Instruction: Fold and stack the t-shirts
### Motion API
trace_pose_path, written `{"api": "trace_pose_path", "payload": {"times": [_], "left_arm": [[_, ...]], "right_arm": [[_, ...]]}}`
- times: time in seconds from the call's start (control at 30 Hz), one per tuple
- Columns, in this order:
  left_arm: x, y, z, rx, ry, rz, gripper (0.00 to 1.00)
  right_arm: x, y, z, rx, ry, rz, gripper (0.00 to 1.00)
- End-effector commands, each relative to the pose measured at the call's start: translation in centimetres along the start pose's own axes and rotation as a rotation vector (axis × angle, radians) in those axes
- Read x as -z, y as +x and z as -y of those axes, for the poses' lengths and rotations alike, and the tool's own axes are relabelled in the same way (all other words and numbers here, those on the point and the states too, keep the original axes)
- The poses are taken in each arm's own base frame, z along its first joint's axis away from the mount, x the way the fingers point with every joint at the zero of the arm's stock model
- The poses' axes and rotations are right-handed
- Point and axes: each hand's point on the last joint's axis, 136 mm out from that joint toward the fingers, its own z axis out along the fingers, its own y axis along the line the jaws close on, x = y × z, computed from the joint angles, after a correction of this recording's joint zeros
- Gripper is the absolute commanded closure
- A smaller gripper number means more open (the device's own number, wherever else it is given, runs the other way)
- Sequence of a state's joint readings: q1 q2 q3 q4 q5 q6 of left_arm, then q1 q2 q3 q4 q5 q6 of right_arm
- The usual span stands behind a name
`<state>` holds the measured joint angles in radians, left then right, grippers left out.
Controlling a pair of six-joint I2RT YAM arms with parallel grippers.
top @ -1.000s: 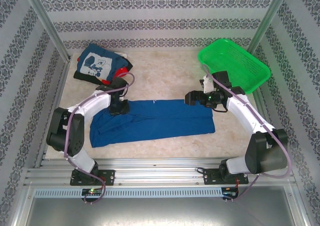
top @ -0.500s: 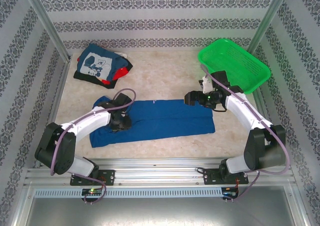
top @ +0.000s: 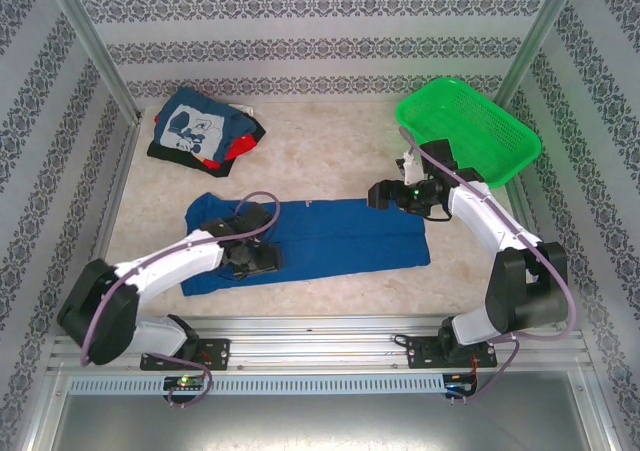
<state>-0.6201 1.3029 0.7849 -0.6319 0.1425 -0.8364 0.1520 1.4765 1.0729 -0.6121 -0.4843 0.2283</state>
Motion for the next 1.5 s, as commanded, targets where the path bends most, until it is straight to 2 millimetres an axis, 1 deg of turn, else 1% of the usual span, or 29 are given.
{"api": "trace_pose_path", "payload": {"times": [0.0, 0.03, 0.07, 0.13, 0.2, 0.3, 0.33, 0.4, 0.5, 0.57, 0.67, 0.73, 0.77, 0.83, 0.93, 1.0, 1.07, 1.13, 1.2, 1.27, 1.4, 1.47], "left_arm": [[3.9, -2.7, 1.4, 0.030, 0.067, 0.149, 0.28], [4.2, -3.2, 1.0, 0.058, 0.068, 0.159, 0.27], [4.3, -3.5, 0.0, 0.088, 0.040, 0.156, 0.27], [4.5, -4.1, -2.9, 0.153, -0.059, 0.161, 0.27], [4.6, -5.0, -4.8, 0.199, -0.099, 0.174, 0.27], [4.6, -6.7, -7.3, 0.228, -0.158, 0.201, 0.28], [4.6, -7.4, -7.9, 0.219, -0.176, 0.208, 0.28], [3.8, -8.8, -7.9, 0.180, -0.171, 0.221, 0.29], [2.2, -10.7, -6.4, 0.111, -0.117, 0.227, 0.31], [1.2, -11.7, -5.8, 0.097, -0.085, 0.251, 0.31], [-0.3, -12.6, -4.9, 0.080, -0.035, 0.263, 0.31], [-1.2, -12.7, -4.4, 0.077, 0.007, 0.275, 0.32], [-1.5, -12.6, -4.5, 0.082, 0.008, 0.275, 0.32], [-2.2, -11.7, -4.4, 0.069, 0.024, 0.232, 0.33], [-2.6, -9.3, -4.3, 0.071, 0.056, 0.179, 0.35], [-2.3, -7.6, -4.5, 0.066, 0.050, 0.156, 0.34], [-1.5, -6.0, -4.6, 0.086, 0.057, 0.144, 0.34], [-0.5, -4.9, -4.1, 0.091, 0.080, 0.156, 0.34], [-0.2, -3.7, -3.6, 0.099, 0.098, 0.151, 0.33], [-0.5, -2.5, -2.8, 0.112, 0.132, 0.132, 0.33], [-2.0, -0.3, -1.4, 0.123, 0.174, 0.084, 0.33], [-1.8, 0.0, -0.6, 0.104, 0.190, 0.080, 0.33]], "right_arm": [[0.0, -0.4, -0.3, 0.021, 0.010, -0.001, 0.02], [-0.1, -0.5, -0.3, 0.019, 0.008, -0.001, 0.02], [-0.2, -0.5, -0.3, 0.017, 0.006, -0.002, 0.02], [-0.3, -0.6, -0.4, 0.013, 0.000, 0.000, 0.02], [-0.4, -0.7, -0.5, 0.014, -0.003, -0.002, 0.02], [-0.6, -0.6, -0.7, 0.016, -0.008, -0.012, 0.02], [-0.6, -0.6, -0.8, 0.018, -0.013, -0.015, 0.02], [-0.7, -0.5, -1.0, 0.021, -0.018, -0.017, 0.02], [-0.7, -0.4, -1.0, 0.025, -0.018, -0.023, 0.02], [-0.7, -0.2, -1.1, 0.025, -0.024, -0.026, 0.02], [-0.6, -0.2, -1.3, 0.027, -0.031, -0.025, 0.02], [-0.6, 0.0, -1.4, 0.029, -0.036, -0.026, 0.02], [-0.5, 0.1, -1.4, 0.030, -0.038, -0.026, 0.02], [-0.4, 0.2, -1.4, 0.034, -0.037, -0.028, 0.02], [-0.2, 0.3, -1.4, 0.040, -0.034, -0.024, 0.02], [-0.2, 0.3, -1.3, 0.037, -0.033, -0.024, 0.02], [-0.1, 0.1, -1.4, 0.036, -0.036, -0.018, 0.02], [-0.2, -0.2, -1.4, 0.036, -0.038, -0.013, 0.02], [-0.3, -0.4, -1.5, 0.034, -0.040, -0.013, 0.02], [-0.6, -0.7, -1.5, 0.030, -0.043, -0.017, 0.02], [-0.8, -1.1, -1.6, 0.024, -0.051, -0.023, 0.02], [-0.7, -1.3, -1.8, 0.029, -0.051, -0.018, 0.02]]}}
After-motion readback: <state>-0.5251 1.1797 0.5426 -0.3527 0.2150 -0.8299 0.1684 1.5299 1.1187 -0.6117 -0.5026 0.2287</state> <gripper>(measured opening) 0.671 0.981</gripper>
